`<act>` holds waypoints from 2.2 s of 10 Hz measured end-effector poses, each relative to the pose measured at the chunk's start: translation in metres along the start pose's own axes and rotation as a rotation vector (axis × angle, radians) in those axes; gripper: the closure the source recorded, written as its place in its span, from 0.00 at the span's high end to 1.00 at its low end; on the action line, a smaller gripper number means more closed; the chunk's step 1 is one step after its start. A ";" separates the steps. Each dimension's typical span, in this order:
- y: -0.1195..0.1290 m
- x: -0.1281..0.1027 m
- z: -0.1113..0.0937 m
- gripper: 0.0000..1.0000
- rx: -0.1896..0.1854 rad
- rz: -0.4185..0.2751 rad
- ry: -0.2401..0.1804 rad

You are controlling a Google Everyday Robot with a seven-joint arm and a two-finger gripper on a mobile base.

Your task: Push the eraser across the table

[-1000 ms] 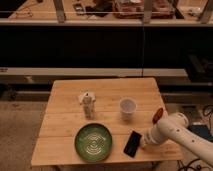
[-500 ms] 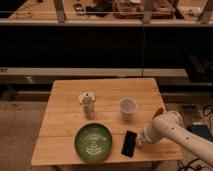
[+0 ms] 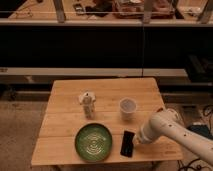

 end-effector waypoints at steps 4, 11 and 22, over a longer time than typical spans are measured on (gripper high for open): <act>-0.012 -0.001 0.005 0.00 0.021 -0.009 -0.029; -0.009 -0.024 -0.007 0.00 0.092 -0.282 0.073; -0.049 -0.068 0.003 0.00 0.047 -0.438 -0.002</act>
